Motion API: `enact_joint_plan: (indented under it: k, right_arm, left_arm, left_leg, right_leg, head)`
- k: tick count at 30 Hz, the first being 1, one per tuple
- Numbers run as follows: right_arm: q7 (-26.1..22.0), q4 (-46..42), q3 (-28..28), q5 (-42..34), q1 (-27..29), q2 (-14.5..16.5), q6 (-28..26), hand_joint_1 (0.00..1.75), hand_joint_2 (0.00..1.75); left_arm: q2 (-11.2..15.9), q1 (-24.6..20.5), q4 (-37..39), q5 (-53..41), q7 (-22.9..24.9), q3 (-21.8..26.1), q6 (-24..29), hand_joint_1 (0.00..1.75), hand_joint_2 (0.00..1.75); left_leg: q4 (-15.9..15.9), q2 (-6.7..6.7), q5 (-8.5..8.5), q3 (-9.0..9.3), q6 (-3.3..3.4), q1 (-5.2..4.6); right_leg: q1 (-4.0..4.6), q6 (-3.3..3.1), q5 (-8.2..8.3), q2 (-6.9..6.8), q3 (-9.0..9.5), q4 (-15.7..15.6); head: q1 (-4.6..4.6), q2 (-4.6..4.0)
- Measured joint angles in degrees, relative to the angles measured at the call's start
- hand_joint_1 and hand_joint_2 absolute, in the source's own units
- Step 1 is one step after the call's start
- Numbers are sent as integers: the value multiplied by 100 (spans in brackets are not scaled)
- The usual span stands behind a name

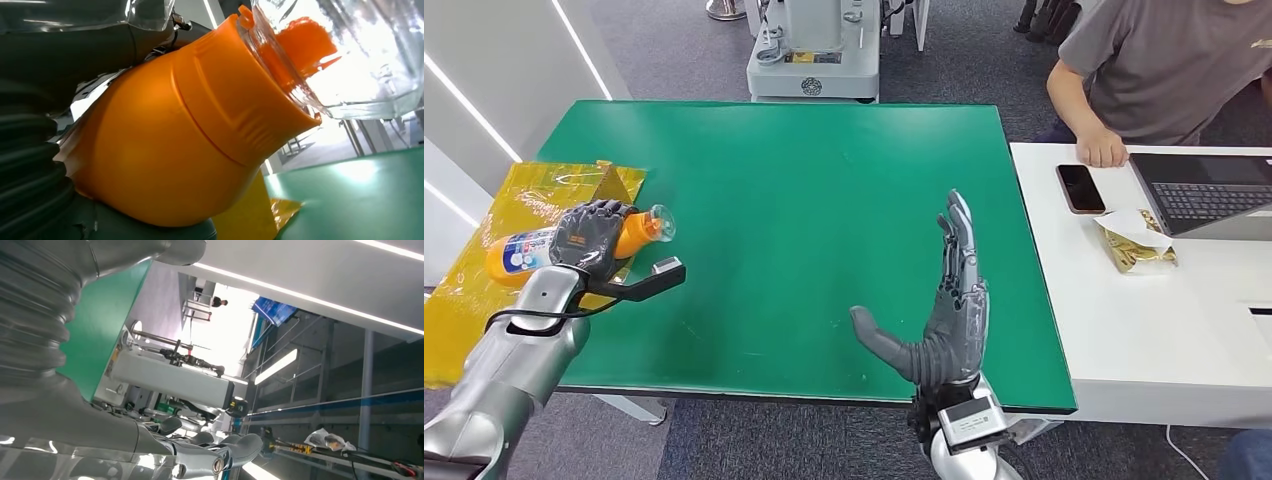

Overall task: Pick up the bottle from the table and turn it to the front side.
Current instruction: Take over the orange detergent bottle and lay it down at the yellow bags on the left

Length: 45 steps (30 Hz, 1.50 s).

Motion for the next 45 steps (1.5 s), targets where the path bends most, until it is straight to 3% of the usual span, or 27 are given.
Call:
enact_joint_plan:
  k: [16, 29, 45]
  right_arm:
    - [14, 3, 105, -123, -11, -31, 149, 0, 175]
    - [68, 27, 243, -250, -138, -37, 197, 0, 175]
    - [208, 59, 366, -271, -262, -32, 241, 0, 175]
  left_arm:
    - [122, 337, 649, -242, 234, 0, -148, 175, 175]
    - [-134, 250, 878, -569, 804, 0, -250, 175, 175]
    - [-546, -111, 936, -994, 857, 0, -65, 175, 175]
  left_leg:
    - [0, -2, 0, -3, -1, 0]
    - [1, -1, 0, -2, -1, 0]
    - [1, -1, 0, -3, -1, -1]
  right_leg:
    - [0, -3, -4, -2, -3, -1]
    - [0, -3, -4, -1, -3, -1]
    - [0, -4, -2, -2, -3, 0]
  head:
    - [1, 0]
    - [1, 0]
    - [1, 0]
